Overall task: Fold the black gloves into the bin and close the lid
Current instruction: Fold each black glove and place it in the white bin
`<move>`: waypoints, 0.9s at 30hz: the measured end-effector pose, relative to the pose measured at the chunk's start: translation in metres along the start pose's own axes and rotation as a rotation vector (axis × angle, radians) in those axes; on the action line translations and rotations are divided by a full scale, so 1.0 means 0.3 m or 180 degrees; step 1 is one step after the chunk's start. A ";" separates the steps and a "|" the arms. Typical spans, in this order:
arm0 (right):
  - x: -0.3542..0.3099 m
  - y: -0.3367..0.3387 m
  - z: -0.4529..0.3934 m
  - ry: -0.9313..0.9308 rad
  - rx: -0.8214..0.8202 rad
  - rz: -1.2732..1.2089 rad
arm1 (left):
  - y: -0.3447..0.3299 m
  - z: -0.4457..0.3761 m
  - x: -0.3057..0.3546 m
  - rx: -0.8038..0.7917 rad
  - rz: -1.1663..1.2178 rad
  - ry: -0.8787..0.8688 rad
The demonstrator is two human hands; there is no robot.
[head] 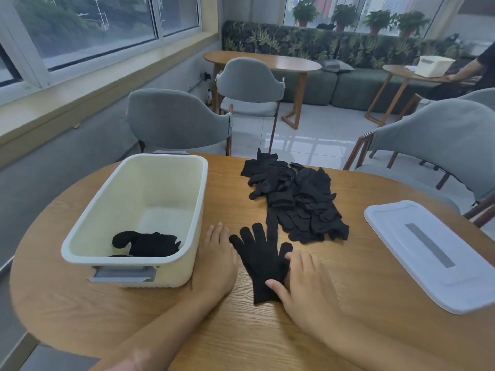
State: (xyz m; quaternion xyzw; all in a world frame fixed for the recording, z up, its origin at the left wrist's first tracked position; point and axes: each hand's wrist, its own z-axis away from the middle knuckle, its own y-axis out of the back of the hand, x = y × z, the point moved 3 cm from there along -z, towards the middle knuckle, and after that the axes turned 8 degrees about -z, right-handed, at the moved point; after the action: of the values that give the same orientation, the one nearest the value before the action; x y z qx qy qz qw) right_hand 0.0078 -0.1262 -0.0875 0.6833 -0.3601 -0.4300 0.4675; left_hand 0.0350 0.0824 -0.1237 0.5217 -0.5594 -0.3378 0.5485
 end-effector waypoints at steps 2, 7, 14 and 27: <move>0.010 -0.002 0.010 -0.0622 -0.0282 0.0146 | -0.002 -0.002 -0.002 0.0029 -0.0041 -0.0013; -0.001 -0.002 -0.001 -0.1083 -0.0654 -0.0698 | 0.001 0.000 -0.002 0.0068 0.0003 -0.0021; 0.053 0.236 -0.143 -0.1380 0.0546 -0.2566 | 0.008 0.002 0.000 0.0081 0.0002 -0.0058; -0.062 0.173 0.089 0.0529 -0.0783 -0.0605 | 0.012 0.004 0.004 0.0043 0.0010 -0.0021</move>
State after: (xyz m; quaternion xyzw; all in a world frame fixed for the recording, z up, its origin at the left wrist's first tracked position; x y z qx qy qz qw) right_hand -0.0286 -0.1341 -0.0387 0.6852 -0.1987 -0.4550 0.5329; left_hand 0.0331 0.0818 -0.1202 0.5235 -0.5642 -0.3348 0.5436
